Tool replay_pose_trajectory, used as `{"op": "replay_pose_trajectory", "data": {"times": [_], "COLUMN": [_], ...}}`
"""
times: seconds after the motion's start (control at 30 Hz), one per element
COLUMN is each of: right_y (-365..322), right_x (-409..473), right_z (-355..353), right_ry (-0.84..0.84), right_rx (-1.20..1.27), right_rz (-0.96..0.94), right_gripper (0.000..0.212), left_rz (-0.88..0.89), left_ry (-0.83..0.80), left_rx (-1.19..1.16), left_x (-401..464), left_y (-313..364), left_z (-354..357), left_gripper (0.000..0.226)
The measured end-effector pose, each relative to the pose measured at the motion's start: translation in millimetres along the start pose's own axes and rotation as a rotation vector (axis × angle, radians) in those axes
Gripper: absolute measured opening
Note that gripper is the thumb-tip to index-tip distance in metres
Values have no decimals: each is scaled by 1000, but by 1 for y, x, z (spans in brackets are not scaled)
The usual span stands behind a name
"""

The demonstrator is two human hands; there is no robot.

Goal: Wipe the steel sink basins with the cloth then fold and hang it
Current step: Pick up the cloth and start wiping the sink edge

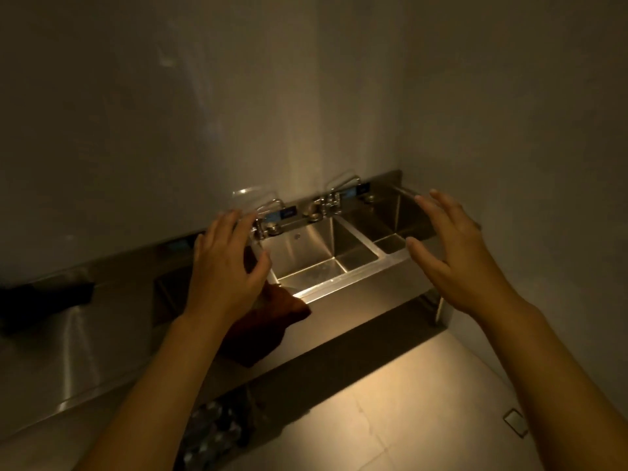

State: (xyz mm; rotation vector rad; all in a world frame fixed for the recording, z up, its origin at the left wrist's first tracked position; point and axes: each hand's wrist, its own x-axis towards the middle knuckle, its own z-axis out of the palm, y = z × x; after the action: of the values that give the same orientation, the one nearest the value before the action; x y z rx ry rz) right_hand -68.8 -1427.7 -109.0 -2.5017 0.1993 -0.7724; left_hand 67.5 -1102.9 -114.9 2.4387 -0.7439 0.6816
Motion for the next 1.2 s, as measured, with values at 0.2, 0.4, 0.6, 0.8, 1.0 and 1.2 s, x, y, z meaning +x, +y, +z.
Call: {"op": "replay_pose_trajectory", "data": {"times": [0.2, 0.4, 0.6, 0.8, 1.0, 1.2], "right_y": [-38, -70, -102, -122, -116, -90], "right_x": [38, 83, 135, 156, 165, 164], "right_z": [64, 110, 176, 255, 321, 369], "right_ry": [-80, -126, -195, -296, -394, -490], "right_rx": [26, -14, -29, -104, -126, -127], "right_rz": [-88, -144, -156, -157, -129, -118], "right_gripper": [68, 71, 69, 68, 68, 67], "left_rz": [-104, -196, -274, -345, -443, -524], "left_ry": [44, 64, 74, 41, -56, -132], "left_rx": [44, -20, -76, -103, -106, -91], "left_x": [-7, 2, 14, 12, -13, -40], "left_y": [-74, -146, -225, -293, -333, -353], "left_z": [-13, 3, 22, 47, 85, 123], "left_gripper": [61, 67, 67, 69, 70, 68]}}
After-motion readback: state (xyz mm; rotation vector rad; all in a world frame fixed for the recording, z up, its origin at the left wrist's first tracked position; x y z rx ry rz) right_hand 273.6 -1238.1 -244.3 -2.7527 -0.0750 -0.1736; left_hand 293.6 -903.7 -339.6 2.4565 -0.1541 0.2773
